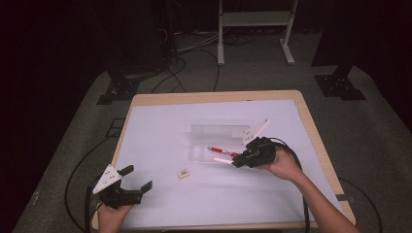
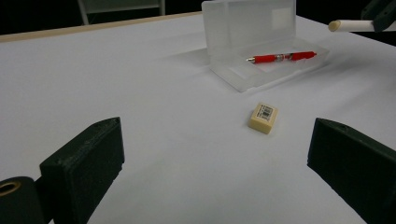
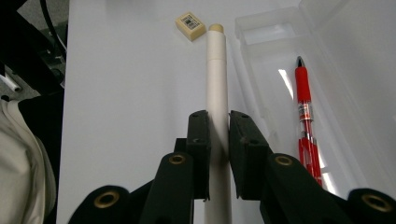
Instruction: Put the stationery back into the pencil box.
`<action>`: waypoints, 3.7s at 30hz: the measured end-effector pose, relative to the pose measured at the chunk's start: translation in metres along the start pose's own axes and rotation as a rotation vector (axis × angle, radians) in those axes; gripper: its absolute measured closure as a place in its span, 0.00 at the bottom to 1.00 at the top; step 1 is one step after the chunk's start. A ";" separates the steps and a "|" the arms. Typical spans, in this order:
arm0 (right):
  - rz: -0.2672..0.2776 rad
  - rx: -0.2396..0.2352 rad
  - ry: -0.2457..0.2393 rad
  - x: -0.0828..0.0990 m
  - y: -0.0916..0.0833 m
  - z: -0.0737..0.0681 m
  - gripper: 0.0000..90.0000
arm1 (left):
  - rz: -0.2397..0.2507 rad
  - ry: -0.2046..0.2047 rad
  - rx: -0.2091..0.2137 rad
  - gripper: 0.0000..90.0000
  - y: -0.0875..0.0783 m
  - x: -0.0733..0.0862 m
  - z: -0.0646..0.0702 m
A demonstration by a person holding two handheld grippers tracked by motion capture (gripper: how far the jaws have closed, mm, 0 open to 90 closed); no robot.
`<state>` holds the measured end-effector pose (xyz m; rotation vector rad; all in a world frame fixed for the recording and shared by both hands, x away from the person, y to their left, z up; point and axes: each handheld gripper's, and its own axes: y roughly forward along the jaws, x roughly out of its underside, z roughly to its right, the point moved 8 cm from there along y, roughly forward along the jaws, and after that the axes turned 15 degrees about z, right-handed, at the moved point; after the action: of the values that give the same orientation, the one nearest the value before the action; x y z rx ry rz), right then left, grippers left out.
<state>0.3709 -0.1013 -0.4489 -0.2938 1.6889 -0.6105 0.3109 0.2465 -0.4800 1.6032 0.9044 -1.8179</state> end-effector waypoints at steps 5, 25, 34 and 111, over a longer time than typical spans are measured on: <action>-0.005 -0.005 -0.012 -0.007 0.004 0.005 0.86 | -0.001 -0.002 0.001 0.04 0.000 0.000 0.000; -0.020 0.008 -0.014 -0.016 0.020 0.031 0.86 | -0.001 0.002 0.005 0.04 0.001 0.000 0.002; -0.029 0.010 -0.001 -0.014 0.029 0.038 0.86 | 0.000 -0.002 0.007 0.04 0.000 0.000 0.001; -0.087 -0.007 0.027 0.011 0.071 0.064 0.86 | 0.013 -0.002 0.008 0.04 -0.002 -0.003 0.001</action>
<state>0.4403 -0.0629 -0.5042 -0.3667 1.7109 -0.6753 0.3092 0.2472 -0.4771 1.6079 0.8854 -1.8163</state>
